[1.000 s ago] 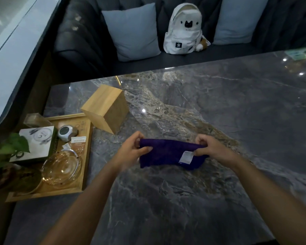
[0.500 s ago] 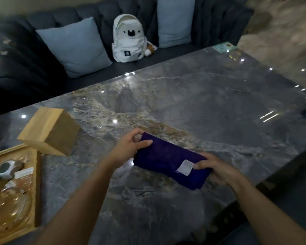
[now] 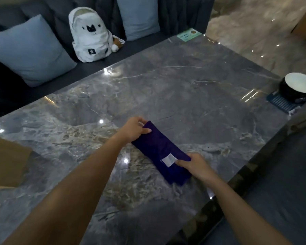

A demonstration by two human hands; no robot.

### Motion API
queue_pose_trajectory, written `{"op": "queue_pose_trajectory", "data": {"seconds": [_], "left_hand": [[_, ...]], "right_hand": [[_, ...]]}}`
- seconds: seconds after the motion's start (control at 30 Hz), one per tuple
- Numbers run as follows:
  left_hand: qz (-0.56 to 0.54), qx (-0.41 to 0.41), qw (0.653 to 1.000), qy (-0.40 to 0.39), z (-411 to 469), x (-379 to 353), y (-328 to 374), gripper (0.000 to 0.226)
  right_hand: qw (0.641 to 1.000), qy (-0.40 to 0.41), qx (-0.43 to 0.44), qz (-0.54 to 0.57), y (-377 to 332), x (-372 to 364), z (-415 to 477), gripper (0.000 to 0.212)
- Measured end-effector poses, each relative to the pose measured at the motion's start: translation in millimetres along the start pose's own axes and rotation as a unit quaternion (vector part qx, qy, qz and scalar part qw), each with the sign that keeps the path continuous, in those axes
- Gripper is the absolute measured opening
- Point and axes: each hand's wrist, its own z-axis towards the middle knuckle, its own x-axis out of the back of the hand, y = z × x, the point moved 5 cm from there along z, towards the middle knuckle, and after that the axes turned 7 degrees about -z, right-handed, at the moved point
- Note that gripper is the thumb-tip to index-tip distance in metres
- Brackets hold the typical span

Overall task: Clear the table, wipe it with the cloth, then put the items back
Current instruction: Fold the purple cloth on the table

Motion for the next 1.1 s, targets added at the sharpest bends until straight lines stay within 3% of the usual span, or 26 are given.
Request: {"op": "queue_pose_trajectory", "data": {"seconds": [0.13,0.33,0.43,0.6,0.7,0.9,1.1], "left_hand": [[0.073,-0.016,0.997,0.036,22.2,-11.0,-3.6,0.02],[0.244,-0.054,0.965,0.084,30.2,-16.9,-18.4,0.023],[0.294,-0.071,0.948,0.102,27.0,-19.3,-15.9,0.028],[0.27,-0.08,0.954,0.107,16.9,-13.9,-18.5,0.038],[0.244,-0.072,0.958,0.135,4.1,-1.0,-20.3,0.041],[0.198,-0.052,0.966,0.157,-27.4,36.1,-34.6,0.046],[0.145,-0.072,0.956,0.245,-79.6,98.2,-57.0,0.046]], "right_hand": [[0.975,0.001,0.032,-0.219,-4.2,2.2,3.6,0.039],[0.957,-0.077,-0.033,-0.279,-0.3,11.0,11.2,0.042],[0.924,-0.093,-0.037,-0.37,-5.5,16.7,15.3,0.054],[0.902,-0.074,-0.005,-0.425,-22.4,22.6,19.1,0.04],[0.895,-0.058,0.007,-0.442,-33.4,24.8,27.7,0.044],[0.915,-0.052,0.083,-0.391,-72.9,10.0,33.2,0.027],[0.911,0.0,0.149,-0.384,-118.5,-43.2,32.4,0.057]]}}
